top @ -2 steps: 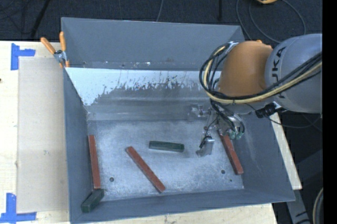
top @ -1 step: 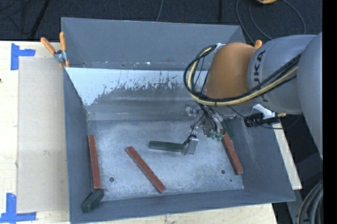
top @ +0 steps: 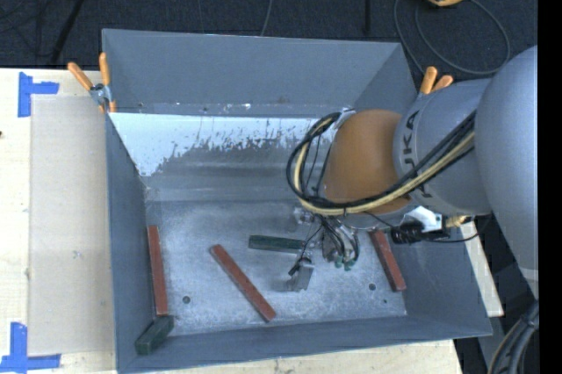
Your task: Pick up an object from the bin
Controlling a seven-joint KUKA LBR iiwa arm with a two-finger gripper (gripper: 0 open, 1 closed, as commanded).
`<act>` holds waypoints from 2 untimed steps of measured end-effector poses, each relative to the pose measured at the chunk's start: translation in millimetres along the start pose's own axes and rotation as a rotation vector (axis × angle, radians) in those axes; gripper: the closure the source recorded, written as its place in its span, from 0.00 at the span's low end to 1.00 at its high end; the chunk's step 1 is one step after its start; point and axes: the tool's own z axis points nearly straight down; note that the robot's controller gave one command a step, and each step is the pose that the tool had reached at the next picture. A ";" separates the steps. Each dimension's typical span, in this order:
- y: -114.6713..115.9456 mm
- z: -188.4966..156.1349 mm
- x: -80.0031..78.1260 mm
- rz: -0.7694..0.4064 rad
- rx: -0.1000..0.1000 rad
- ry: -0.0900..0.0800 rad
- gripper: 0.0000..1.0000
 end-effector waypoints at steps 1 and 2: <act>16.2 17.2 -77.4 0.109 0.000 -0.003 1.00; 16.3 17.1 -77.4 0.109 0.000 -0.003 1.00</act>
Offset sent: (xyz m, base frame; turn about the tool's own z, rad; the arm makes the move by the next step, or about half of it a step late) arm 0.0000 0.0000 0.0000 0.0000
